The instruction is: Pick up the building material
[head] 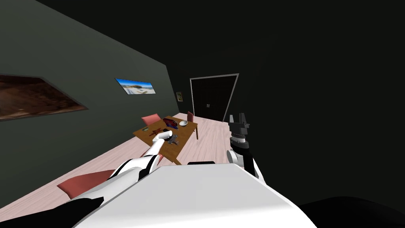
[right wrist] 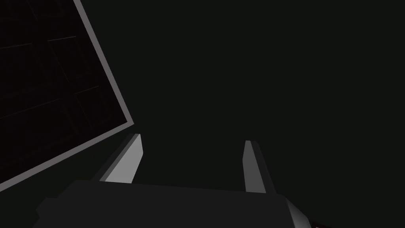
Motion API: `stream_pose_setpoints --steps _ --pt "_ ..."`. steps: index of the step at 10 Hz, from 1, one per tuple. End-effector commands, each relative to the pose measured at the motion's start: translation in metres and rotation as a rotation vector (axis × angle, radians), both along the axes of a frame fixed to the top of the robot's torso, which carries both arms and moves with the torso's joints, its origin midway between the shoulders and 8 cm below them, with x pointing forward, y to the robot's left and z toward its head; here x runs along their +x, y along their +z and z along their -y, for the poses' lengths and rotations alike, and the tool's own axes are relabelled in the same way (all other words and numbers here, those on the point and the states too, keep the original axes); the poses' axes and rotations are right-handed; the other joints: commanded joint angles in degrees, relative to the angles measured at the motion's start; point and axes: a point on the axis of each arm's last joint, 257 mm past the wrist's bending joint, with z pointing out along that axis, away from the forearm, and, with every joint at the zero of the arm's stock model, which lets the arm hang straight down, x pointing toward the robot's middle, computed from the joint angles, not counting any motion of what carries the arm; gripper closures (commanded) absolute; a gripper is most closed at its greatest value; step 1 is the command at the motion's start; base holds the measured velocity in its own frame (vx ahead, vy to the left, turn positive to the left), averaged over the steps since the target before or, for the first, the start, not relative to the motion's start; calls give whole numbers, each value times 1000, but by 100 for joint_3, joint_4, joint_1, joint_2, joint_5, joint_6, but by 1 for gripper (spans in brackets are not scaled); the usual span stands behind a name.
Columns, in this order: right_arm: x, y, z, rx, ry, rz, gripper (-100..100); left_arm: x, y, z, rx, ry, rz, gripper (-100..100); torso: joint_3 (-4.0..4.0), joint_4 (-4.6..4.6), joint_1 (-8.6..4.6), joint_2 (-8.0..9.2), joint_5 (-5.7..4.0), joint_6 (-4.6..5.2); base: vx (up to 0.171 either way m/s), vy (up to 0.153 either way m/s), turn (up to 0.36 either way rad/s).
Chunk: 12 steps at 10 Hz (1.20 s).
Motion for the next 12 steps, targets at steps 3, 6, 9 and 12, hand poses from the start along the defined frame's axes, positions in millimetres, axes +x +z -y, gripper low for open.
stream_pose_setpoints --steps 3,6,9,12 --pt "0 0 0 0 0 0 0 -44 -17 -16 -29 44 -139 -100 -6 -3 5 -9 2 -2 102 33 -81" --pt "0 0 0 0 0 0 0 -70 -24 -24 -49 76 -218 -100 -6 -2 6 -10 1 -2 96 34 -74" --pt "0 0 0 0 0 0 0 -89 -29 -29 -63 99 -271 -100 6 2 -3 12 0 -2 42 19 -30" --pt "0 0 0 0 0 0 0 -89 -39 -22 -61 99 -261 -100 15 5 -10 27 -1 -2 8 13 -15"
